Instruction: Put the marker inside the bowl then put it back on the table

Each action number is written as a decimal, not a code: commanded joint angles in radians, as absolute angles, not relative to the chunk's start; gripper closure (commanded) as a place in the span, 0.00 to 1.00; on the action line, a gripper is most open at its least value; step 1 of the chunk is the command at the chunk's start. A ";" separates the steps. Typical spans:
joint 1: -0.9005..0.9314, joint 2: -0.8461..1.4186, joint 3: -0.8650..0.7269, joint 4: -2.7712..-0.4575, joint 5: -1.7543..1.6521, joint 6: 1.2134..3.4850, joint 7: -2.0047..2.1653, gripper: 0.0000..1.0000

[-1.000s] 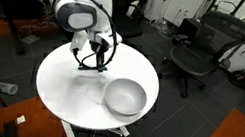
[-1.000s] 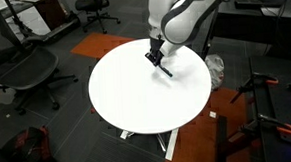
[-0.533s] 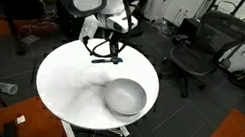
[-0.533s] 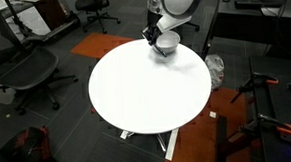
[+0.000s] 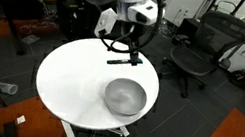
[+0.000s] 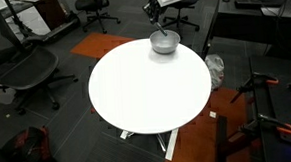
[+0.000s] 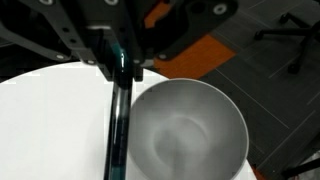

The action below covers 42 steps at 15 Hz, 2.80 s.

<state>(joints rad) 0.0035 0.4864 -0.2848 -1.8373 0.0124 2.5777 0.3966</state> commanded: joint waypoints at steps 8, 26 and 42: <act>-0.126 0.640 -0.254 -1.559 0.013 2.324 0.371 0.95; -0.167 0.699 -0.232 -1.547 0.028 2.293 0.345 0.17; -0.106 0.373 -0.224 -1.824 -0.059 2.321 0.239 0.00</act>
<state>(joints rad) -0.1095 0.4778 -0.2382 -1.7202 -0.0363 2.3264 0.2604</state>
